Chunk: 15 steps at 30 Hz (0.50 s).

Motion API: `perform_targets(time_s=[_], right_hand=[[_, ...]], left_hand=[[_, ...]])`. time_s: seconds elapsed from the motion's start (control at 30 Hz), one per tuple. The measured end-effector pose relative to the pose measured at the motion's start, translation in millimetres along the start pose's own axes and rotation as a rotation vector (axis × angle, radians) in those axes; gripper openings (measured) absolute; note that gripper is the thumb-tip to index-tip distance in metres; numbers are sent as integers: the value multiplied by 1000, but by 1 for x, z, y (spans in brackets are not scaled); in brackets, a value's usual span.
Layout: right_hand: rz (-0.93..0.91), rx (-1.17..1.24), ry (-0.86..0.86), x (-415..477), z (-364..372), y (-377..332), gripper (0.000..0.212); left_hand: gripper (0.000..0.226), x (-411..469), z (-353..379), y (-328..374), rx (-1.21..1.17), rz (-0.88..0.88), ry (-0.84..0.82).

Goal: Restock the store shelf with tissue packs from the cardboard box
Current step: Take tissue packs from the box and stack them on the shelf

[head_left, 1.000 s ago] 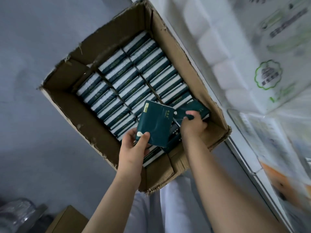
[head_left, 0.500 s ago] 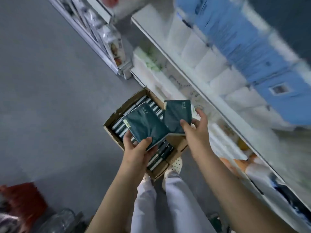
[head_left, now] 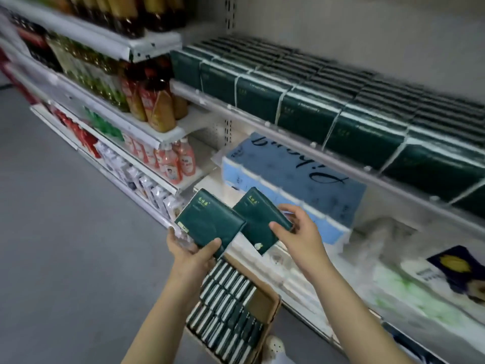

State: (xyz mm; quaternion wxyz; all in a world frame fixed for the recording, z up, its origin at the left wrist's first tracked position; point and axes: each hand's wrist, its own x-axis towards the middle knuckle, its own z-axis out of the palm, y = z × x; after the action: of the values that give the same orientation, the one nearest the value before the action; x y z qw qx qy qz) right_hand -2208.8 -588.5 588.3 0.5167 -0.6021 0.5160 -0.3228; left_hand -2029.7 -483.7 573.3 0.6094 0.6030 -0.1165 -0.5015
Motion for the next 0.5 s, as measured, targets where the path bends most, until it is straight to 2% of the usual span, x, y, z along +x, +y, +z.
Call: perform_targets(time_s=[0.1,0.23,0.37,0.5], right_hand=[[-88,25,79,-15,-29,-30,35],[-207,91,170,-35,-66,-58,32],[-303,128,268,-56,-114,-78,31],[-357,139,364,-73,-167,-84,34]], left_hand=[[98,-11,18,26,19,127,-66],[76,-26,49,50,40,250,-120],[57,-49,95,62,16,272,-176],[35,-67,141,62,98,311,-230]])
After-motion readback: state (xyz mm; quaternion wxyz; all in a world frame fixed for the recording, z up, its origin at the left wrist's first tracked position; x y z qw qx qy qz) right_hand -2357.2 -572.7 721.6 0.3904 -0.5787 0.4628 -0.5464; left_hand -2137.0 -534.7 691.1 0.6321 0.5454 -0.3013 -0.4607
